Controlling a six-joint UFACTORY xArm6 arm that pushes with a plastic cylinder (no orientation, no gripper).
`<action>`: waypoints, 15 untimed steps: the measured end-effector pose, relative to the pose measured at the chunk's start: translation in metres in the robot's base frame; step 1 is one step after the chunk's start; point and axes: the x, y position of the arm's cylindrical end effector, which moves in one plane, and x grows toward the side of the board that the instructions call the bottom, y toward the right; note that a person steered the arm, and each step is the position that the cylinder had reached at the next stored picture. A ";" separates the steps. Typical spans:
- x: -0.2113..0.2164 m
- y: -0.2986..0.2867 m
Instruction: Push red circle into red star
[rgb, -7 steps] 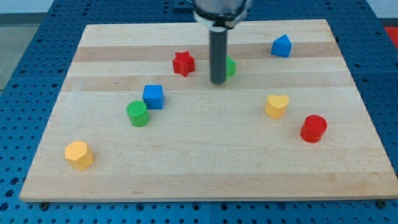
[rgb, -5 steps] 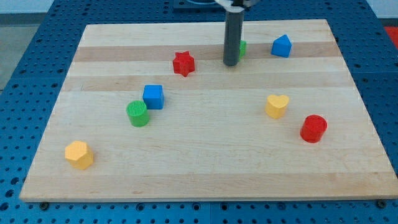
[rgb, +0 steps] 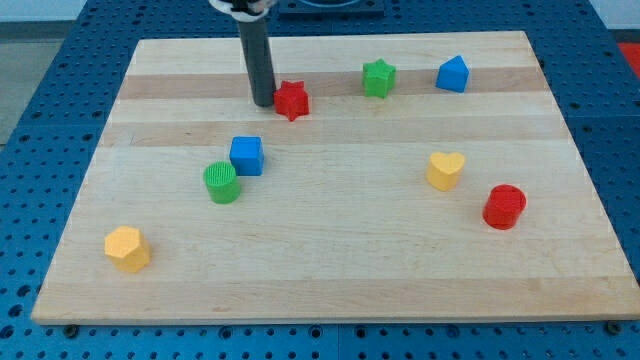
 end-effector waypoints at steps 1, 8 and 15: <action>0.025 0.024; 0.022 0.054; 0.200 0.279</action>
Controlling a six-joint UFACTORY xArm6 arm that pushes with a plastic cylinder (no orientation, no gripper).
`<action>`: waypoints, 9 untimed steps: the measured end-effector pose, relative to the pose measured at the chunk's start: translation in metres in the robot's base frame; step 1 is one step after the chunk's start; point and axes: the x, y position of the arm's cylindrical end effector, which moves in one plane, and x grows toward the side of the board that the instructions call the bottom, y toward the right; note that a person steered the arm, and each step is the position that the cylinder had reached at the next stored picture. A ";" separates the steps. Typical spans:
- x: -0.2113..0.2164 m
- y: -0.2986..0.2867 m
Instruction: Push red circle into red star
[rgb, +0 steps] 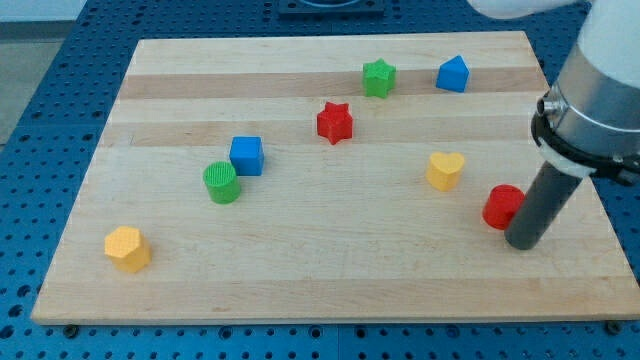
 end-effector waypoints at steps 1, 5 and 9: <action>-0.029 -0.006; -0.082 -0.040; -0.051 -0.077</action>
